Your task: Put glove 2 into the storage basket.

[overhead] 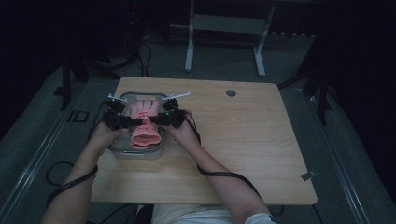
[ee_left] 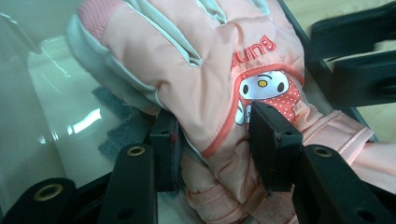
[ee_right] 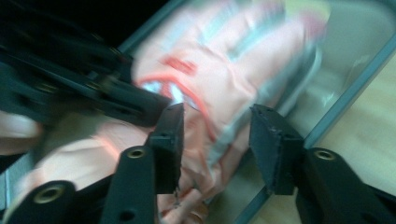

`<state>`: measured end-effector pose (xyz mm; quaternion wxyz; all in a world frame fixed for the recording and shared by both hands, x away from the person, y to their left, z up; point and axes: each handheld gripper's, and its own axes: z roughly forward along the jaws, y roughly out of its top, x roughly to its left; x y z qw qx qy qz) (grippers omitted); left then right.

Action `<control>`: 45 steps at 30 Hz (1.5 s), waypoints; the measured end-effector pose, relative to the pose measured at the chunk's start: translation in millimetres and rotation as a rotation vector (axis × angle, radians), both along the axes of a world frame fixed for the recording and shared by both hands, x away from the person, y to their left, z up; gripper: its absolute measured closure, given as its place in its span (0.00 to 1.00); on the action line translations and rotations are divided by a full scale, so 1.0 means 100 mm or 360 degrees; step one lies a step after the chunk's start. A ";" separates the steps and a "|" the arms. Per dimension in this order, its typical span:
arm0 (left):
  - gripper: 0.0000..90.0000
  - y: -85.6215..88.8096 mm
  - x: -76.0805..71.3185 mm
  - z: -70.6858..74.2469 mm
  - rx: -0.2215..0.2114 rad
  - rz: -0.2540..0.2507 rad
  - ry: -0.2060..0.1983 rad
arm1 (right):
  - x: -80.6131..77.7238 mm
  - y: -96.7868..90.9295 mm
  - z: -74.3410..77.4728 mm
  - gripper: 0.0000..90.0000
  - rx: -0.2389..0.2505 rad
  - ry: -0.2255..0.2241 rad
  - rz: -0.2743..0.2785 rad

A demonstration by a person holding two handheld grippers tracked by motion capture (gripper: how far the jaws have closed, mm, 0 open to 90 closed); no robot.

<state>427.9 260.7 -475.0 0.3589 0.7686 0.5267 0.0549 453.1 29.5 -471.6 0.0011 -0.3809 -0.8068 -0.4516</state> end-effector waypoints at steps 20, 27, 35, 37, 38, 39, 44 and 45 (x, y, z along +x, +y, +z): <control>0.01 -0.07 -0.37 0.37 -0.0063 0.0017 -0.0482 | -0.08 -0.43 0.18 0.17 0.0162 -0.0251 0.0222; 0.01 -0.24 -0.53 0.51 -0.0085 -0.0035 -0.0606 | -0.16 -0.61 0.21 0.16 0.0165 -0.0314 0.0245; 0.01 -0.59 -0.69 0.57 -0.0089 -0.0207 -0.0667 | -0.20 -0.84 0.21 0.16 0.0112 -0.0353 0.0258; 0.01 -0.63 -0.71 0.57 -0.0095 -0.0227 -0.0674 | -0.20 -0.84 0.21 0.16 0.0112 -0.0353 0.0258; 0.01 -0.75 -0.76 0.57 -0.0118 -0.0273 -0.0698 | -0.21 -0.86 0.20 0.16 0.0100 -0.0345 0.0264; 0.01 -0.81 -0.79 0.58 -0.0124 -0.0312 -0.0706 | -0.21 -0.93 0.18 0.16 0.0096 -0.0341 0.0261; 0.01 -1.07 -0.89 0.57 -0.0110 -0.0428 -0.0727 | -0.26 -1.05 0.15 0.16 0.0058 -0.0360 0.0280; 0.01 -1.12 -0.91 0.56 -0.0116 -0.0452 -0.0731 | -0.27 -1.07 0.14 0.16 0.0060 -0.0362 0.0280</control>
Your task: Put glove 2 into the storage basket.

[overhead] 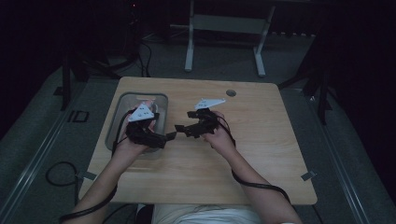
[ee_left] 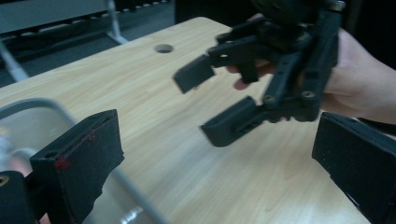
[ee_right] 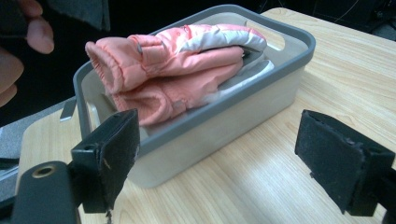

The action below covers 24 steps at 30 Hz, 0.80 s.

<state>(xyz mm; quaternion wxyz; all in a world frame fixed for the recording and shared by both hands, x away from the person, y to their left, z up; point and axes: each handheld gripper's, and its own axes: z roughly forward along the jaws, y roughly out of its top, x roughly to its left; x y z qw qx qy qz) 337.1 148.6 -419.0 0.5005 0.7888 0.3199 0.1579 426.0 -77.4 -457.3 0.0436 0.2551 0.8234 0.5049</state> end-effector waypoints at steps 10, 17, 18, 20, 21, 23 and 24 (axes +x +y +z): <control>0.01 -0.37 -0.14 -0.17 0.0091 -0.0147 -0.0015 | -0.09 -0.23 -0.07 0.16 -0.0024 -0.0032 -0.0014; 0.01 -0.55 -0.17 -0.32 0.0120 -0.0240 0.0005 | -0.12 -0.37 -0.18 0.16 -0.0072 -0.0029 -0.0025; 0.01 -0.57 -0.18 -0.33 0.0126 -0.0244 0.0006 | -0.14 -0.41 -0.20 0.16 -0.0081 -0.0034 -0.0032; 0.01 -0.61 -0.20 -0.37 0.0144 -0.0262 0.0007 | -0.16 -0.46 -0.24 0.16 -0.0097 -0.0044 -0.0034; 0.01 -0.64 -0.21 -0.40 0.0160 -0.0277 0.0011 | -0.18 -0.49 -0.26 0.16 -0.0104 -0.0045 -0.0032; 0.01 -0.68 -0.22 -0.43 0.0182 -0.0296 0.0000 | -0.20 -0.55 -0.29 0.16 -0.0111 -0.0047 -0.0036; 0.01 -0.71 -0.22 -0.44 0.0183 -0.0312 0.0007 | -0.22 -0.58 -0.30 0.16 -0.0113 -0.0048 -0.0037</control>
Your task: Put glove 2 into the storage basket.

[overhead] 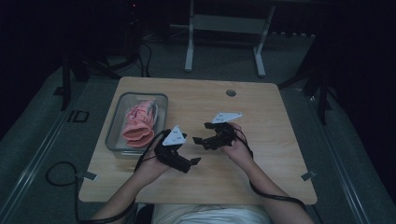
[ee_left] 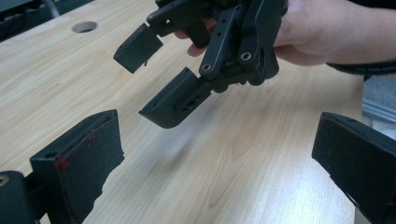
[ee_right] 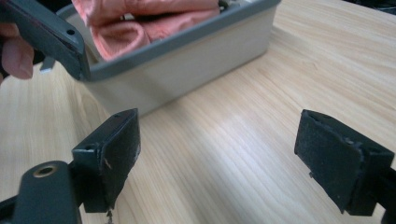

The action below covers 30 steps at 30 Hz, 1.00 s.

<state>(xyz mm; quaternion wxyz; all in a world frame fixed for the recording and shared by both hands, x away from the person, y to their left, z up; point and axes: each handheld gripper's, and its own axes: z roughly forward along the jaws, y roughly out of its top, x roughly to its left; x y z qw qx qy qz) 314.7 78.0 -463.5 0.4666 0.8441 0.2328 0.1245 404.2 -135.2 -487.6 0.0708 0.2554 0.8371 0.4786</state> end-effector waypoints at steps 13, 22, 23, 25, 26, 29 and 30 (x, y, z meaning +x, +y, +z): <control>0.01 -0.26 -0.04 -0.29 0.0021 -0.0157 0.0016 | -0.14 -0.29 -0.18 0.16 -0.0075 -0.0050 -0.0004; 0.02 -0.37 -0.06 -0.53 0.0044 -0.0285 0.0028 | -0.24 -0.47 -0.31 0.16 -0.0093 -0.0037 -0.0011; 0.02 -0.38 -0.07 -0.55 0.0045 -0.0297 0.0024 | -0.25 -0.50 -0.32 0.16 -0.0106 -0.0041 -0.0010; 0.03 -0.40 -0.07 -0.59 0.0057 -0.0303 0.0029 | -0.28 -0.53 -0.34 0.16 -0.0110 -0.0047 -0.0015; 0.03 -0.42 -0.08 -0.61 0.0060 -0.0314 0.0026 | -0.30 -0.55 -0.35 0.16 -0.0103 -0.0040 -0.0019; 0.03 -0.45 -0.10 -0.65 0.0072 -0.0342 0.0041 | -0.34 -0.60 -0.38 0.16 -0.0107 -0.0049 -0.0021; 0.03 -0.47 -0.12 -0.67 0.0077 -0.0353 0.0037 | -0.36 -0.62 -0.39 0.16 -0.0105 -0.0040 -0.0021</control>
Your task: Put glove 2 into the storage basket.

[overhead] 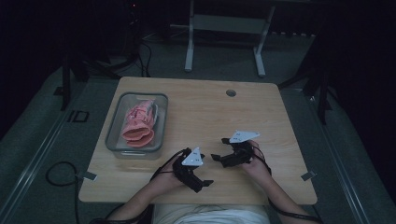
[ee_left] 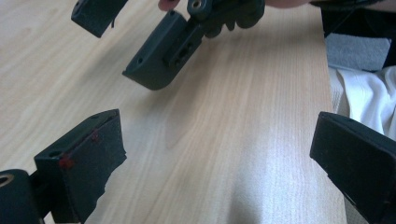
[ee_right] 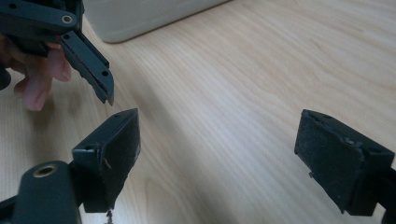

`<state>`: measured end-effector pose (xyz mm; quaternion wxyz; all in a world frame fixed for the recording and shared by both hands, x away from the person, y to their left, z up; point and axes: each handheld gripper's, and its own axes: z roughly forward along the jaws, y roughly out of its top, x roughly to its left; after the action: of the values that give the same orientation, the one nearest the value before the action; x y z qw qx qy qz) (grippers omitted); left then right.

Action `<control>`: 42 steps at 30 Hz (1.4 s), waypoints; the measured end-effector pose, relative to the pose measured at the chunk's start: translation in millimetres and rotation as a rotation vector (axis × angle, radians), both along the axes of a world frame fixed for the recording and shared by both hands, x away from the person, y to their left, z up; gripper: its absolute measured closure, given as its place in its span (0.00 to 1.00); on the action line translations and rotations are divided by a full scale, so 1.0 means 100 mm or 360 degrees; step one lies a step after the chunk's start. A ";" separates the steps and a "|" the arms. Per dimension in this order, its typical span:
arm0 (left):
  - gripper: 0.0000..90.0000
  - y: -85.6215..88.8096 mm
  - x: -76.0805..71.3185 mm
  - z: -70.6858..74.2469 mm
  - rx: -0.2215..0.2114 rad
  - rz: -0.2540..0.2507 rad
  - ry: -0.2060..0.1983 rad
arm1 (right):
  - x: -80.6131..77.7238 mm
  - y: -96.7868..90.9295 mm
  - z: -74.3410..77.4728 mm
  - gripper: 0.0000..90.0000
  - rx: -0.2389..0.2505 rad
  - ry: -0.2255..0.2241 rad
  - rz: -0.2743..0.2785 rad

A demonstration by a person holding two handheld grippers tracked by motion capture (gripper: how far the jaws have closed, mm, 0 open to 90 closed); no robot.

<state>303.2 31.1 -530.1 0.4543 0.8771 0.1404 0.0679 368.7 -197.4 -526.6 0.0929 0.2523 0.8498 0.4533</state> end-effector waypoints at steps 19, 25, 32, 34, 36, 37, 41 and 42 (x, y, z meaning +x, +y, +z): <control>0.03 -0.06 -0.07 -0.19 0.0113 0.0001 -0.0072 | -0.22 -0.42 -0.18 0.16 0.0005 -0.0026 -0.0072; 0.03 -0.07 -0.09 -0.20 0.0148 0.0003 -0.0110 | -0.24 -0.56 -0.23 0.16 -0.0027 -0.0028 -0.0112; 0.03 -0.03 -0.11 -0.20 0.0141 0.0008 -0.0101 | -0.30 -0.69 -0.27 0.16 -0.0018 -0.0038 -0.0135; 0.03 -0.03 -0.12 -0.20 0.0143 0.0009 -0.0105 | -0.30 -0.72 -0.27 0.16 -0.0010 -0.0044 -0.0144; 0.03 -0.02 -0.13 -0.20 0.0152 0.0005 -0.0117 | -0.29 -0.76 -0.26 0.16 0.0004 -0.0060 -0.0166; 0.03 -0.01 -0.14 -0.21 0.0145 0.0012 -0.0128 | -0.30 -0.79 -0.25 0.16 -0.0016 -0.0081 -0.0178; 0.03 0.02 -0.14 -0.20 0.0157 0.0010 -0.0126 | -0.31 -0.81 -0.26 0.16 -0.0027 -0.0094 -0.0187; 0.03 0.03 -0.13 -0.20 0.0161 0.0012 -0.0117 | -0.31 -0.84 -0.26 0.16 -0.0026 -0.0100 -0.0194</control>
<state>289.7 33.6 -550.1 0.4139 0.8954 0.1232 0.1088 338.0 -281.6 -552.2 0.1489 0.2885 0.8333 0.4475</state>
